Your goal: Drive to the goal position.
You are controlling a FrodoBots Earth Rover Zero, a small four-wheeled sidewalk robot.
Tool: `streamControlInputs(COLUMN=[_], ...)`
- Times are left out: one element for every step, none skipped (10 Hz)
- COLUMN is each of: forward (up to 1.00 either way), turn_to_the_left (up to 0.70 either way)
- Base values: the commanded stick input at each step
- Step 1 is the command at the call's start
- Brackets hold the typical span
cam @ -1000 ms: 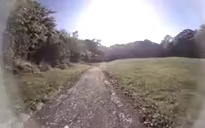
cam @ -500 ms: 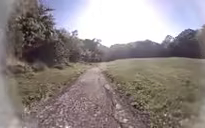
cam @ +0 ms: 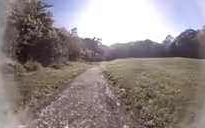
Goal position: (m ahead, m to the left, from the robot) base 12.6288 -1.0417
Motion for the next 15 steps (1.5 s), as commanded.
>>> streamControlInputs(forward=[1.0, 1.0, 1.0, 1.0, 1.0, 1.0, 1.0, 1.0, 1.0, 1.0, 1.0, 1.0, 1.0, 1.0, 1.0], turn_to_the_left=[0.23, 0.33, 0.34, 0.13, 0.01, 0.01, 0.01, 0.01, 0.01, 0.01, 0.01, 0.01, 0.01, 0.01, 0.01])
